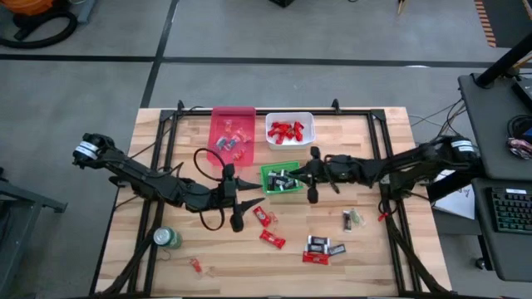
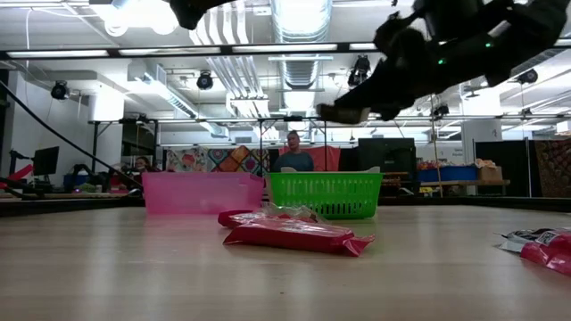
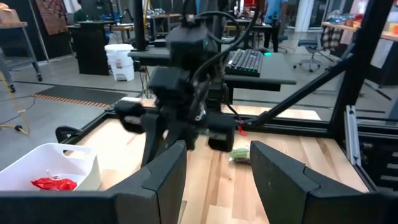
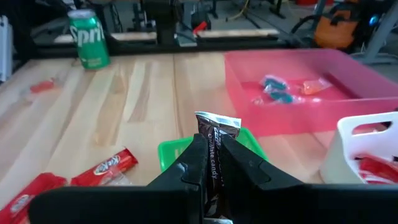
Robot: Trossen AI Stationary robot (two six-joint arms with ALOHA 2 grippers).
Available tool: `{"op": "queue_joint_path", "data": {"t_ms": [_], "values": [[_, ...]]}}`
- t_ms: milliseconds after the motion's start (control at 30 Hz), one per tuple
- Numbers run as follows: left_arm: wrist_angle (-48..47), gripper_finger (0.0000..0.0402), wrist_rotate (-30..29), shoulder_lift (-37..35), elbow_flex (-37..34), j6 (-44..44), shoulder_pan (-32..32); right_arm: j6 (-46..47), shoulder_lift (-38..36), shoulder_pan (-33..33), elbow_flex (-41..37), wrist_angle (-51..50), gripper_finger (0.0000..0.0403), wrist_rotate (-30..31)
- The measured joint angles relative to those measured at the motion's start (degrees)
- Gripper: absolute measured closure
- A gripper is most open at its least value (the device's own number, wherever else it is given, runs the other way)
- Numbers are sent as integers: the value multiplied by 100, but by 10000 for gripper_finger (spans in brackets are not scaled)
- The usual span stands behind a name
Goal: Sort candy
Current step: Put the brown chocolate bar into the green bin, then put the red chocolate bar into the white bin
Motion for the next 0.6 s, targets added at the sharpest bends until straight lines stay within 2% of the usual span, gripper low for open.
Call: {"op": "queue_joint_path", "data": {"t_ms": [167,267,433,600], "values": [[-298,240,-141,-143,0,-8,-128,-23,751,-15,398,-53,368,113],[-495,240,-157,-202,0,-109,-171,21,1097,-64,631,-208,354,161],[-942,240,-153,-224,0,-436,-212,173,1454,-178,936,-655,293,162],[-1616,240,-40,-224,0,-865,-221,125,1392,-175,1112,-1172,222,160]]}}
